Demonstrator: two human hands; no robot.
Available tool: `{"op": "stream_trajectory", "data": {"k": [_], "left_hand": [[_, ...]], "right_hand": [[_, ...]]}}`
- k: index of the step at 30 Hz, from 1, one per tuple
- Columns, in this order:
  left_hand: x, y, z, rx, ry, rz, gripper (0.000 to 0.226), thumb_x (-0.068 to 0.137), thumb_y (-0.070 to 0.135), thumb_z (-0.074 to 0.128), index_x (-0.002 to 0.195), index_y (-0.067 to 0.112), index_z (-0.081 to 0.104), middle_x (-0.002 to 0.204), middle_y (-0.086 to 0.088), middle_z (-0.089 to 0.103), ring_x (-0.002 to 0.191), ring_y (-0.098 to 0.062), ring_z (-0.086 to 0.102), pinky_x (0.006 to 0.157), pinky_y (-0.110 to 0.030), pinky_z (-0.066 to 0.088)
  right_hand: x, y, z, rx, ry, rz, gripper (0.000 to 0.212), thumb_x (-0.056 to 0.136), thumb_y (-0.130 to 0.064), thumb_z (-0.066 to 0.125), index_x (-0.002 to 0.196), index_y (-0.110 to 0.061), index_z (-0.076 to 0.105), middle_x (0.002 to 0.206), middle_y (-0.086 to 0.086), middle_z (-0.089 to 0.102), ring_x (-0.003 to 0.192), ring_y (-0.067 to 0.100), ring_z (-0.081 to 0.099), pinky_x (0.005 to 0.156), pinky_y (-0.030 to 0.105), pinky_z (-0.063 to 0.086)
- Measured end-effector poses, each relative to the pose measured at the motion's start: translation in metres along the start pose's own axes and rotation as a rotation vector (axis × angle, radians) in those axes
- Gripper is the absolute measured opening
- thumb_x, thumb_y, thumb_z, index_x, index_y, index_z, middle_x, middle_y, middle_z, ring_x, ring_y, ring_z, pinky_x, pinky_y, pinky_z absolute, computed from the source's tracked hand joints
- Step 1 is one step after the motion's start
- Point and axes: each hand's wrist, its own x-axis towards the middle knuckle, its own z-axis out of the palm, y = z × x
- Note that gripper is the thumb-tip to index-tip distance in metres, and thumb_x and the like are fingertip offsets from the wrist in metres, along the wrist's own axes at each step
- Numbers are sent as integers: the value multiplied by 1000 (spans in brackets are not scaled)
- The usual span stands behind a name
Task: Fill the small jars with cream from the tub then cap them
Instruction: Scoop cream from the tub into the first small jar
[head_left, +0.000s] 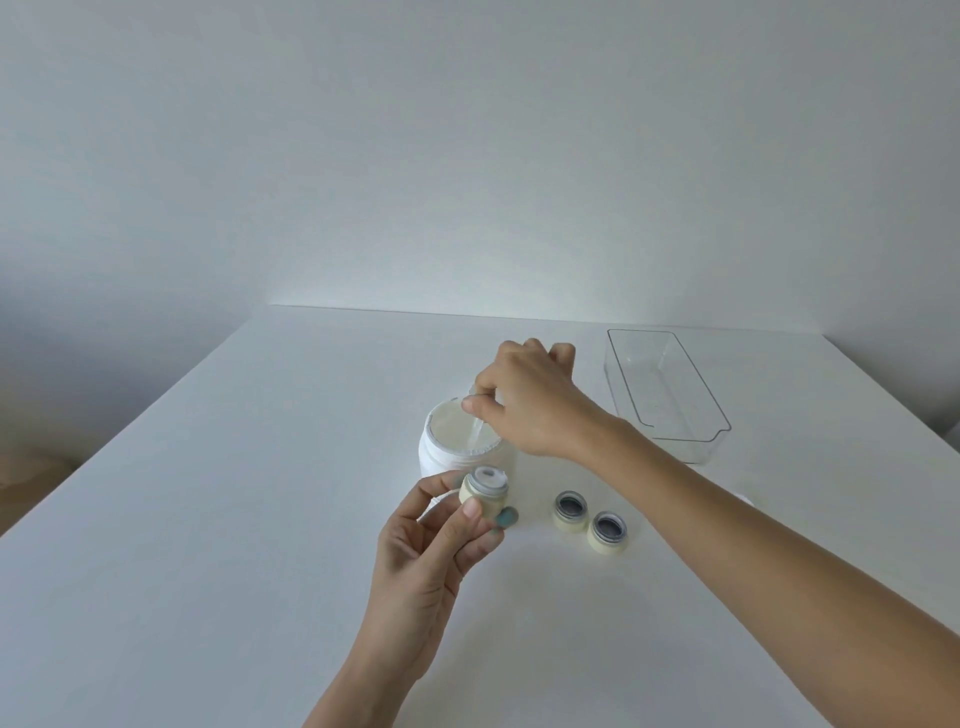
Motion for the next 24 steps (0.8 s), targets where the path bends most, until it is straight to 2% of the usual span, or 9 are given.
{"op": "stream_trajectory", "data": {"k": [3,7,11,15,16,18,20,23,24], "left_hand": [[-1,-2,-1,35,18,7,14,81,9,67,92,12,75,81,-6,73,70,-16,74,65,-22,59],[-1,0,0,18,36,5,21,82,9,71,104,8,70,81,-10,73,69,-18,74,65,-23,59],[-1,1,0,3,35,1,21,76,12,75,97,12,74,86,-12,75,73,-22,75,66,-24,59],[-1,0,-1,38,23,-21,32,68,6,81,98,14,74,100,-14,76,87,-29,74,72,-25,58],[-1,1,-1,47,24,-20,36,64,8,82,98,15,75,100,-14,76,87,-28,74,73,-25,58],[0,1,-1,67,35,-12,37,60,10,83,96,17,75,97,-13,77,82,-25,74,73,-24,57],[0,1,-2,71,47,-5,33,64,6,82,94,17,76,96,-13,76,79,-24,73,72,-23,57],[1,0,-3,60,54,-3,29,71,2,75,95,17,75,96,-14,76,81,-25,73,72,-24,57],[1,1,-3,55,53,-4,29,71,2,74,96,17,75,97,-14,76,82,-25,74,72,-24,57]], "right_hand": [[-2,9,-3,130,20,136,41,94,-36,52,74,-4,66,69,2,55,86,27,52,75,37,23],[-7,22,-7,292,54,330,40,95,-36,51,79,-3,69,75,9,68,88,26,59,81,36,25],[-14,31,-7,469,68,458,38,95,-34,52,79,-5,71,62,-18,59,69,6,52,79,34,22],[-16,36,-3,572,59,552,39,93,-34,55,83,0,70,38,-25,49,60,3,45,83,37,30],[-17,37,-2,617,59,568,40,92,-34,56,84,2,69,40,-24,51,64,5,48,88,38,33],[-17,38,-3,724,49,601,38,91,-34,58,81,0,70,61,-23,57,79,12,53,95,40,37],[-20,38,-6,829,9,613,32,91,-34,59,71,-12,69,77,-20,58,90,10,53,87,32,34],[-30,36,-12,919,-36,571,30,90,-34,62,64,-19,66,83,-18,61,86,-7,49,82,25,30],[-34,35,-14,915,-38,557,31,89,-35,63,62,-20,65,84,-15,63,89,-5,51,78,23,32]]}}
